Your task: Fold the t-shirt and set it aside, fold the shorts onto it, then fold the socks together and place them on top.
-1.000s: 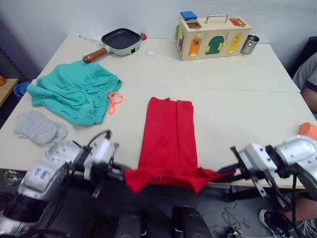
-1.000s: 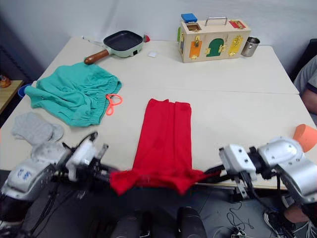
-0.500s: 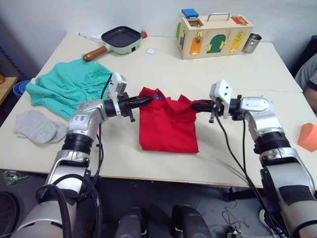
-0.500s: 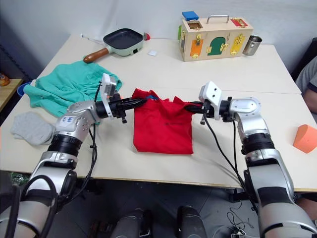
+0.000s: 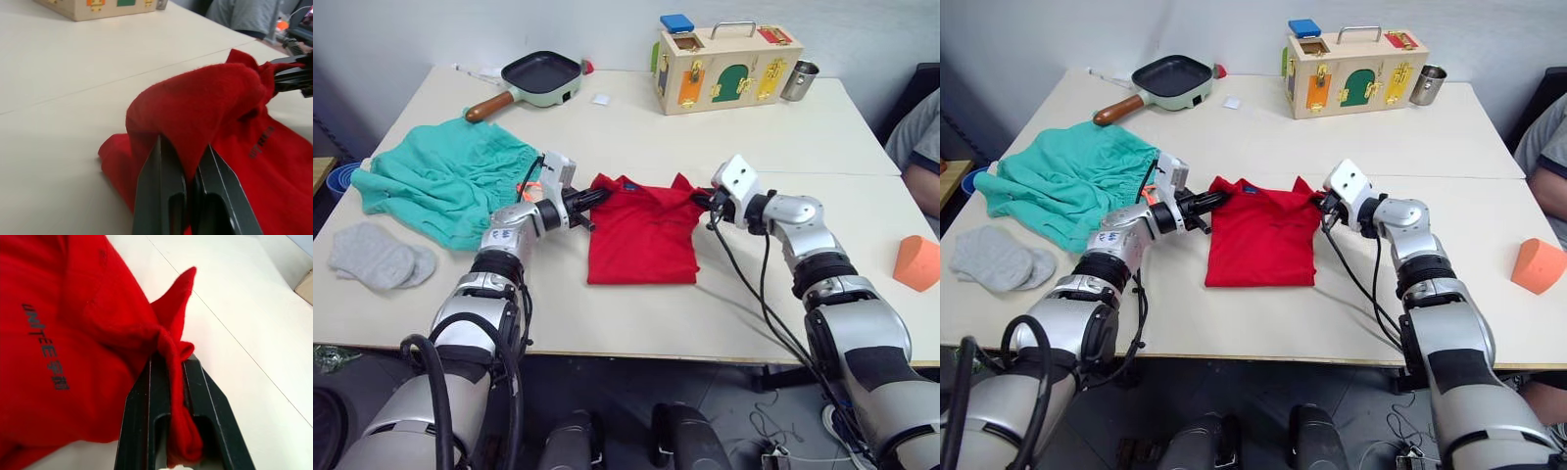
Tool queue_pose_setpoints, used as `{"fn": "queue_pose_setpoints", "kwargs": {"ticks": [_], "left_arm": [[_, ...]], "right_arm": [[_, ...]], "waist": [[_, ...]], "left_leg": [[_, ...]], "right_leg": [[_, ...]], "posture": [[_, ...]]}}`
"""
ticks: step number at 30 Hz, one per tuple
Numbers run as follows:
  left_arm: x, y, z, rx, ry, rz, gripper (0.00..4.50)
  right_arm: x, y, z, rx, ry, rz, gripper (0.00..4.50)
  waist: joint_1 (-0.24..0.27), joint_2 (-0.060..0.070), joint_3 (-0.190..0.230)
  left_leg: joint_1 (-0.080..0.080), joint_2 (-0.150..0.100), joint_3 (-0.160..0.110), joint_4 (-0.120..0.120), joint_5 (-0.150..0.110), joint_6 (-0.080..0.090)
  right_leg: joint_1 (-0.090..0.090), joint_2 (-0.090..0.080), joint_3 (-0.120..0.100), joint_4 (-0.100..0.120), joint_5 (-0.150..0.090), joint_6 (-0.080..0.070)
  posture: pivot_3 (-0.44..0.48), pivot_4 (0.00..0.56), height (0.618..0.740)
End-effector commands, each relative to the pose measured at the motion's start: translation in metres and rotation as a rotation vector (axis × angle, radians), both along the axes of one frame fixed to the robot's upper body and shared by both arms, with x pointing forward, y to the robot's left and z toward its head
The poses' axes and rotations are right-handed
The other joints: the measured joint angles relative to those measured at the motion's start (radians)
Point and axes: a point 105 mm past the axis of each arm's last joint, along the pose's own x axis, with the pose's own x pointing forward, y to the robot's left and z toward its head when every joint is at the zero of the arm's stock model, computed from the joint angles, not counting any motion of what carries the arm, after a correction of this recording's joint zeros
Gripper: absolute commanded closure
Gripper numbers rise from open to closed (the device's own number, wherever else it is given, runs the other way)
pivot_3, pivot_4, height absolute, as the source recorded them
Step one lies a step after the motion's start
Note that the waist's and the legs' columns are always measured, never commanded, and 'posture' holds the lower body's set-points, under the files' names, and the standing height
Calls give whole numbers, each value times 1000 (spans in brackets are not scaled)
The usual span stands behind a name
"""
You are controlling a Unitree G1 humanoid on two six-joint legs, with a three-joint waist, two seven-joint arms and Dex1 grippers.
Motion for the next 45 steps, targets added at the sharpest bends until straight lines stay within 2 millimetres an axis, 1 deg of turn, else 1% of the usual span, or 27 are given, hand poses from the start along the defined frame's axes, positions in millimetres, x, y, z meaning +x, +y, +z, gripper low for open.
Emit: {"fn": "queue_pose_setpoints", "kwargs": {"ticks": [1,3,6,8,10,12,13,14,15,16,17,18,19,21,22,23,24,26,28,30,32,34,35,39,43,44,45], "left_arm": [[7,5,14,-30,-45,63,4481],[8,5,13,-37,-41,80,4481],[11,9,16,-45,-69,124,3846],[13,13,23,-64,-104,161,3246],[16,19,28,-78,-137,209,2683],[16,23,32,-76,-162,228,2037],[16,24,34,-61,-189,235,1683],[15,24,34,-36,-206,227,1424],[13,26,35,2,-241,227,1074],[12,28,36,39,-268,221,826],[10,29,35,73,-285,207,433],[7,30,34,109,-314,187,151],[1,29,35,130,-347,146,31],[-18,28,38,172,-443,27,31],[-34,24,41,155,-494,-69,31],[-48,24,37,179,-513,-145,31],[-65,23,29,210,-510,-244,31],[-91,25,10,298,-487,-381,31],[-108,25,-1,339,-467,-447,31],[-117,23,-8,357,-442,-476,31],[-123,21,-20,423,-417,-498,31],[-123,16,-29,459,-404,-486,31],[-122,13,-32,458,-396,-469,31],[-114,5,-46,512,-361,-426,31],[-96,-1,-55,522,-331,-325,31],[-94,-3,-56,519,-328,-322,199],[-95,-6,-56,509,-339,-338,411]], "right_arm": [[4,-1,4,63,-27,-49,4500],[6,-1,1,86,-32,-89,4500],[9,-2,1,125,-30,-131,3809],[11,-2,7,135,-66,-144,3146],[13,-10,16,141,-130,-199,2503],[14,-17,20,138,-154,-230,1801],[14,-20,22,132,-172,-238,1418],[13,-24,25,128,-177,-236,1159],[12,-29,31,120,-199,-233,760],[11,-34,36,112,-215,-232,485],[11,-37,39,103,-222,-229,67],[9,-42,43,94,-227,-224,0],[7,-45,49,95,-238,-207,0],[-8,-42,57,106,-235,-54,0],[-19,-36,57,88,-234,57,0],[-36,-27,50,57,-211,199,0],[-53,-20,40,18,-169,320,0],[-84,-9,20,-43,-100,494,0],[-103,-2,9,-51,-50,564,0],[-117,6,0,-27,-4,598,0],[-127,12,-11,-50,26,619,0],[-130,16,-21,-81,25,611,0],[-128,18,-24,-83,16,584,0],[-117,19,-36,-141,-12,522,0],[-97,20,-43,-162,-32,432,0],[-95,21,-45,-167,-33,425,387],[-94,21,-47,-176,-36,423,565]], "waist": [[0,0,0],[-1,0,0],[-1,0,0],[-1,0,0],[-1,0,0],[-1,0,0],[-1,0,0],[-1,0,0],[0,0,0],[1,0,0],[1,0,0],[0,0,0],[0,0,0],[0,0,0],[0,0,0],[-1,0,0],[-1,0,0],[-1,0,0],[3,0,0],[7,1,0],[9,1,0],[10,1,0],[11,1,0],[10,1,0],[9,1,0],[9,1,0],[9,1,0]], "left_leg": [[-1,0,0,0,0,0],[-1,0,0,1,0,0],[-2,0,0,1,0,0],[-2,0,0,1,0,0],[-2,0,0,1,0,0],[-2,0,0,1,0,0],[-2,0,0,1,0,0],[-2,0,0,1,0,0],[-2,0,0,1,0,0],[-2,0,0,1,0,0],[-2,-1,0,1,0,0],[-2,-1,0,1,0,0],[-2,-1,0,1,0,0],[-2,0,1,0,0,0],[-2,0,1,0,0,0],[-1,0,1,0,0,0],[-1,0,1,-1,0,0],[-1,2,0,-1,-1,-2],[-1,2,0,-1,-1,-2],[-1,2,0,3,0,-1],[-1,2,0,10,0,0],[-1,1,-2,12,-1,1],[0,1,-2,12,-2,2],[0,0,-3,12,-2,2],[-1,1,-2,12,-2,1],[-1,1,-1,12,-2,1],[-1,1,-1,12,-2,2]], "right_leg": [[-1,0,0,0,0,0],[-1,0,0,1,0,0],[-1,0,0,1,0,0],[-1,0,0,1,0,0],[-1,0,0,1,0,0],[-1,-1,0,1,0,0],[-1,-1,0,1,0,0],[-1,0,0,1,0,0],[-1,0,0,1,0,0],[-1,0,0,1,0,0],[-1,0,0,1,0,0],[-1,0,0,1,0,0],[-2,0,0,1,0,0],[-2,1,0,1,0,0],[-2,1,1,1,0,0],[-2,2,1,1,0,0],[-2,3,2,0,0,0],[-2,3,2,0,0,0],[-2,3,2,0,0,0],[-2,2,3,2,0,0],[-1,-1,3,3,0,0],[1,-2,3,2,0,0],[1,-3,3,2,1,1],[1,-4,3,3,1,1],[0,-2,2,5,1,1],[0,-2,2,6,1,1],[0,-2,2,6,1,1]], "posture": [[0,150,740],[0,150,740],[0,150,740],[0,150,740],[0,150,740],[0,150,740],[0,150,740],[0,150,740],[0,150,740],[0,150,740],[0,150,740],[0,150,740],[0,150,740],[0,150,740],[0,150,740],[0,150,740],[0,150,740],[0,150,740],[0,150,740],[0,150,740],[0,150,740],[0,150,740],[0,150,740],[0,150,740],[0,150,740],[0,150,740],[0,150,740]]}}
